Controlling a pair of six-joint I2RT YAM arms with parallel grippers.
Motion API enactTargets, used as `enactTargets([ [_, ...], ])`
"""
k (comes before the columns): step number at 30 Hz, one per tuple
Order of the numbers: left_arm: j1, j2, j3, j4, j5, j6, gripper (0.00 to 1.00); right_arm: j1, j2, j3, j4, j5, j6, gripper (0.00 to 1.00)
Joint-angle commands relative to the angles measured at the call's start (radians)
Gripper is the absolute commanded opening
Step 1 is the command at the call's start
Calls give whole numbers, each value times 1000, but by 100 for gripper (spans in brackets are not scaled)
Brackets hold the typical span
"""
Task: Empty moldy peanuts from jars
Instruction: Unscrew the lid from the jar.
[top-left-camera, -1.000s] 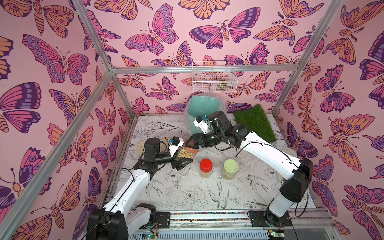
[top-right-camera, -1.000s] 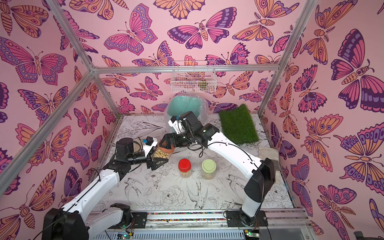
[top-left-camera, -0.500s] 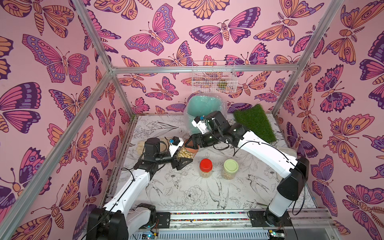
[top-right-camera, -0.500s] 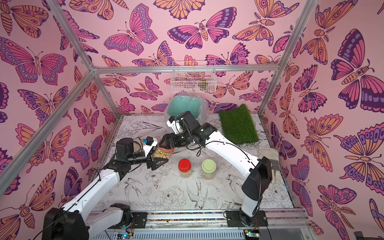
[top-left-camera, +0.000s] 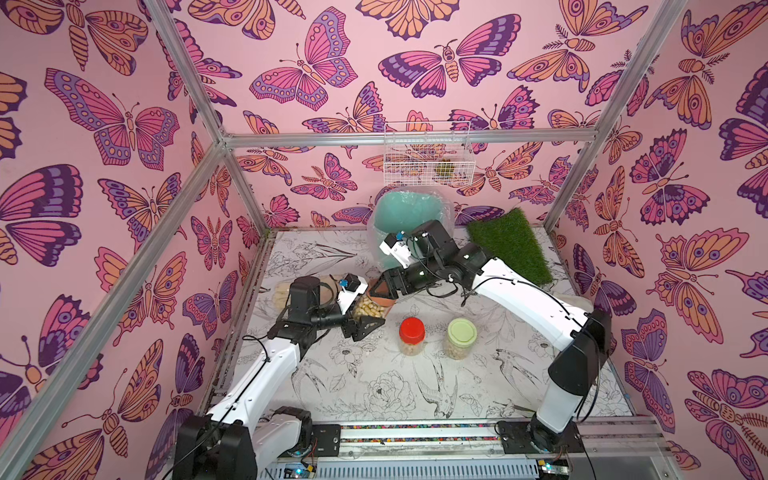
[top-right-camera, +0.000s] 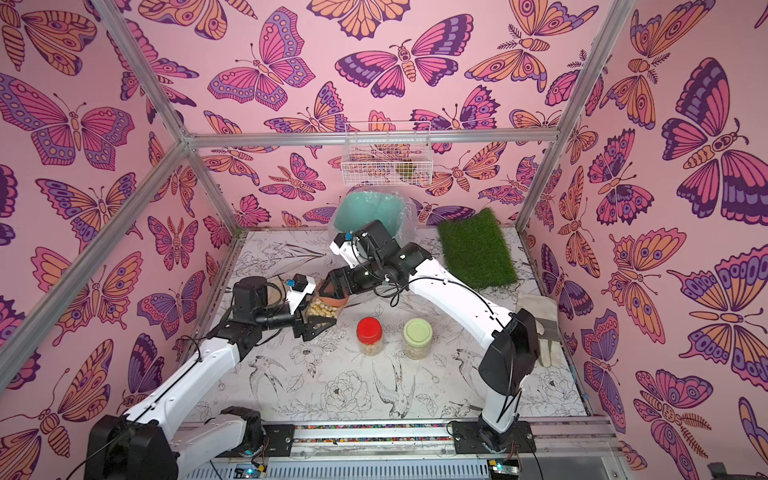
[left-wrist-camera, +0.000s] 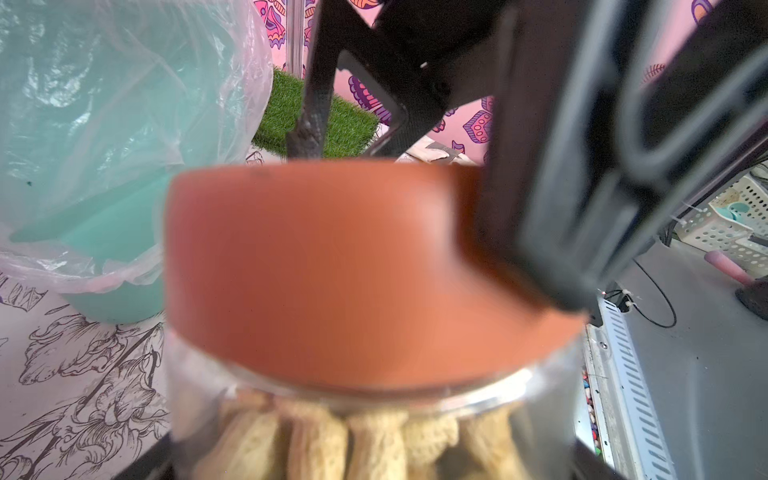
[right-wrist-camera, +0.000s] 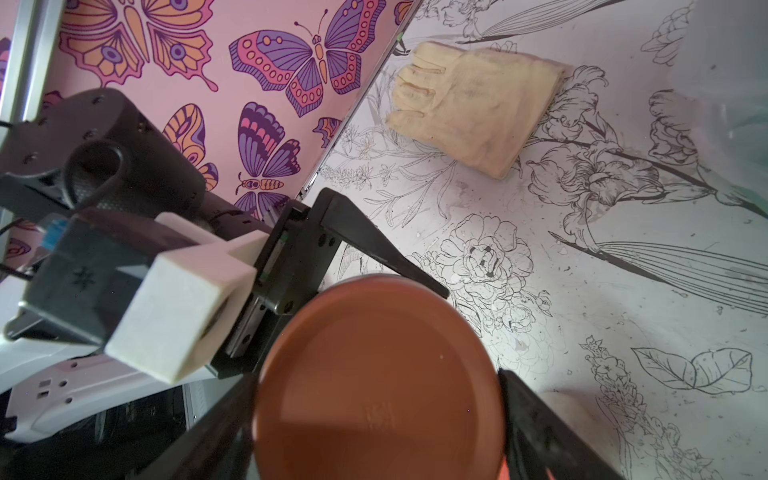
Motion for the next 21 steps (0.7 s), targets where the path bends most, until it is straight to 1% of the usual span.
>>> enactTargets([
  [1,4,-9,5,64,61,-3,0,-39,-4,-8,-7,-130,-165,32],
  [5,5,-9,4,63,63,-3,0,-52,-29,-13,-16,-159,-325,28],
  [7,5,-7,2,64,64,-3,0,-57,-33,-9,-23,-159,-367,27],
  [9,4,-7,2,64,64,-2,0,-69,-33,1,-21,-158,-375,25],
  [11,6,-7,0,63,63,-2,0,-85,-32,8,-5,-156,-359,21],
  [15,6,-4,-1,64,63,0,0,-109,-61,-29,90,-180,-309,17],
  [18,6,-1,-1,64,63,1,0,-110,-92,-71,144,-190,-318,15],
  [21,7,0,0,64,65,1,0,-111,-118,-107,173,-209,-357,9],
])
